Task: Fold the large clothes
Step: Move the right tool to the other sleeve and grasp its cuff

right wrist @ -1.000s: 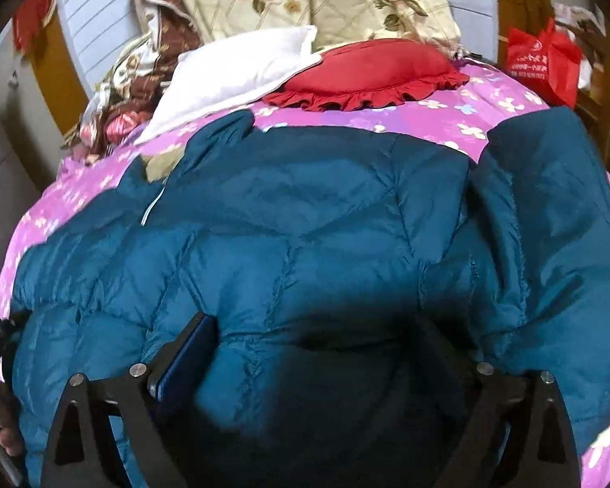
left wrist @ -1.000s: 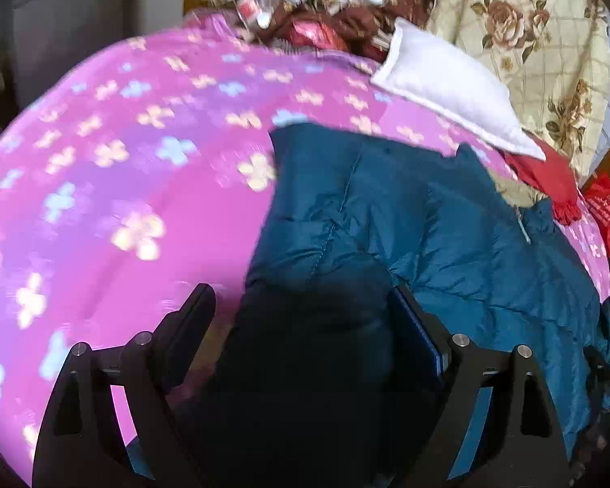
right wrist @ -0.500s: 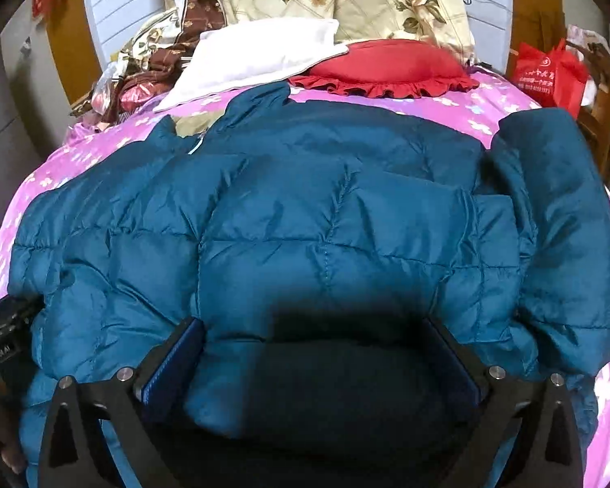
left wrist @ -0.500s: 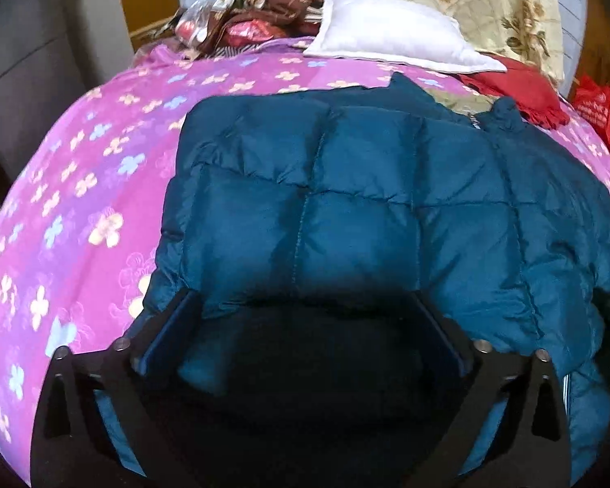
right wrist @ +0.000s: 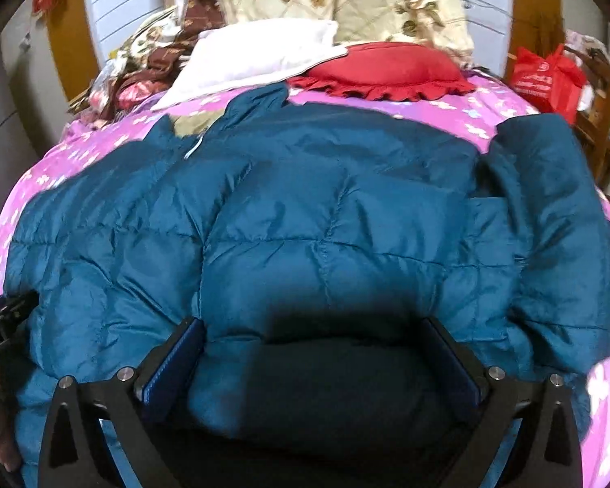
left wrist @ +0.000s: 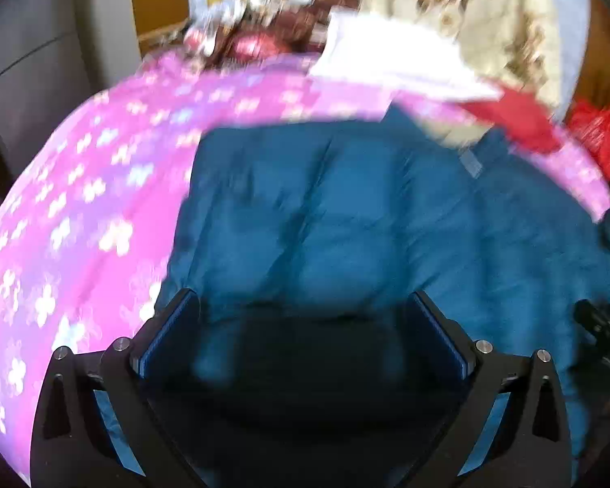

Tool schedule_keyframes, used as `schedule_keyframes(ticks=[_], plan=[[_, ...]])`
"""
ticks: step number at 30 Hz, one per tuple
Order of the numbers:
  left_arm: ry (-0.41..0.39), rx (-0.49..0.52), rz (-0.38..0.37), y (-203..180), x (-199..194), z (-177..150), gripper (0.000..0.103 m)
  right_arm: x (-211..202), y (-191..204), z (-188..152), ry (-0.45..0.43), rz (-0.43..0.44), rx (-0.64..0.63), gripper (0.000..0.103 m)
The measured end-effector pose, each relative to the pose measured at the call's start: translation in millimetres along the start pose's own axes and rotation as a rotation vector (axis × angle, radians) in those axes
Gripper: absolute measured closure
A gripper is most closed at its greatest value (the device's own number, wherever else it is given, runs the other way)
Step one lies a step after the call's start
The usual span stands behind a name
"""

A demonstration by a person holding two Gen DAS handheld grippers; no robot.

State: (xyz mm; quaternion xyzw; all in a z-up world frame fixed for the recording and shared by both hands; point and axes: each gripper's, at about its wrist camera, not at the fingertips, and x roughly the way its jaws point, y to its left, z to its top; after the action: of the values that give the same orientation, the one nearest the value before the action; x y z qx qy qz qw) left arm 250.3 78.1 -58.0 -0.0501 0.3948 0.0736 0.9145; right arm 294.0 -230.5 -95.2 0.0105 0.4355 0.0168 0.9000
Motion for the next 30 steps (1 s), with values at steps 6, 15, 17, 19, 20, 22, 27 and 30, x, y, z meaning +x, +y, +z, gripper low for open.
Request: schedule_keyframes(ticks=[6,15,17,19,20,22,27,30], plan=[[0.093,0.077,-0.031,-21.3,18.3,-12.7,0.001,-16.1,24.8,2.4,-0.068,0.044,-0.067,0.001],[0.022,0.032,-0.052,-18.5,-14.8,-12.6,0.001,-22.7,-1.7,-2.2,-0.055,0.018,0.011,0.0],[-0.004,0.017,-0.083,-17.8,-43.3,-19.6,0.001,-51.6,-23.8,0.6,-0.135,-0.004,0.053,0.0],[-0.015,0.008,-0.096,-21.1,-66.1,-26.2,0.001,-86.1,-59.0,-1.5,-0.213,-0.042,0.118,0.0],[-0.023,0.006,-0.123,-23.4,-79.5,-34.4,0.001,-100.0,-77.2,-3.2,-0.239,-0.058,0.146,0.0],[-0.029,0.014,-0.169,-30.4,-92.2,-49.5,0.001,-122.0,-124.5,-7.0,-0.269,-0.116,0.2,0.0],[0.031,0.12,-0.126,-58.7,-71.8,-57.4,0.001,-143.2,-288.9,-23.8,-0.197,-0.382,0.38,0.0],[0.04,0.119,-0.13,-58.1,-69.5,-58.0,0.001,-138.7,-382.5,-34.1,-0.12,-0.431,0.489,0.001]])
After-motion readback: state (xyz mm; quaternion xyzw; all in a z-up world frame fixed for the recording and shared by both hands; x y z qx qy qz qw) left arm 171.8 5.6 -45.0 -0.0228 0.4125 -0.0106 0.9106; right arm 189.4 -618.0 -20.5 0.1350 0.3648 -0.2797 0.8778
